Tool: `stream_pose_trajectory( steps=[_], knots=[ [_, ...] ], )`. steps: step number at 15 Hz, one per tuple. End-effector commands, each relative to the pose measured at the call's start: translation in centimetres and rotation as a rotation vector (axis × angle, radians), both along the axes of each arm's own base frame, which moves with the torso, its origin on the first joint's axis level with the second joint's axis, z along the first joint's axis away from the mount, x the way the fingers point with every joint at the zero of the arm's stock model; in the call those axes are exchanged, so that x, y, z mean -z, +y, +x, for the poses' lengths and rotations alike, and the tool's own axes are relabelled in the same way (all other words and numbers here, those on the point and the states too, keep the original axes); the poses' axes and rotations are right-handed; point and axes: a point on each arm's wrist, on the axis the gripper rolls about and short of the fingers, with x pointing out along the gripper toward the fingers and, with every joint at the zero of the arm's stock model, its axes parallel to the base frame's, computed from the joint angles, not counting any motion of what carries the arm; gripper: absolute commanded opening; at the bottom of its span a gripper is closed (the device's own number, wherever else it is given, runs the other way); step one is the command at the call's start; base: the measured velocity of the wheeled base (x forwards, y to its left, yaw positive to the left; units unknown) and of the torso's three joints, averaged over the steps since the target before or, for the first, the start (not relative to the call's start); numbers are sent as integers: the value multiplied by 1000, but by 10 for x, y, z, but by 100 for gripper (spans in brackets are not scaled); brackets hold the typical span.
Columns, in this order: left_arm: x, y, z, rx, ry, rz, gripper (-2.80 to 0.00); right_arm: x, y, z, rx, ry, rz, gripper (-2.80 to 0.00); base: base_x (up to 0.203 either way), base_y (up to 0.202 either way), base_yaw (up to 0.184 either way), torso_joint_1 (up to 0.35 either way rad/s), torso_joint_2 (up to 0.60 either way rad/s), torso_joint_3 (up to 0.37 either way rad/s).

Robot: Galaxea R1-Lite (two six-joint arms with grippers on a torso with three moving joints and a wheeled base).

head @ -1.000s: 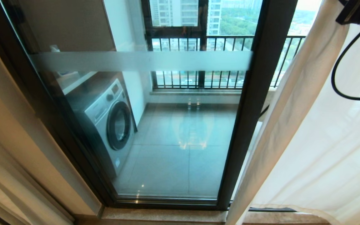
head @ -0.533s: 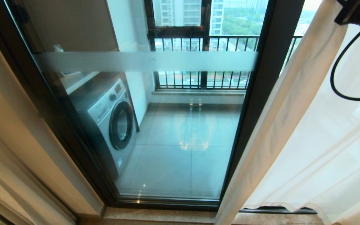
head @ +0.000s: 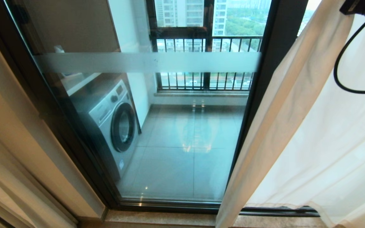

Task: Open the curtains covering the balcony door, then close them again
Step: Close the inner curtains on both sides

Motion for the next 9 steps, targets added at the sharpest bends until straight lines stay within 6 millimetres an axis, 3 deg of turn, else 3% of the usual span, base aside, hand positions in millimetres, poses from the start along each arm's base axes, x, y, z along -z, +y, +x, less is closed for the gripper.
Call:
stream_pose_trajectory(
  steps=[1,9],
  knots=[
    [0,0,0,-1,0,0,-280,-6,11,3,-36,-20,-1,-280,0,0,0,0,0,0],
    [0,0,0,-1,0,0,-280,-25,90,11,-170,-55,-20,-280,0,0,0,0,0,0]
  ],
)
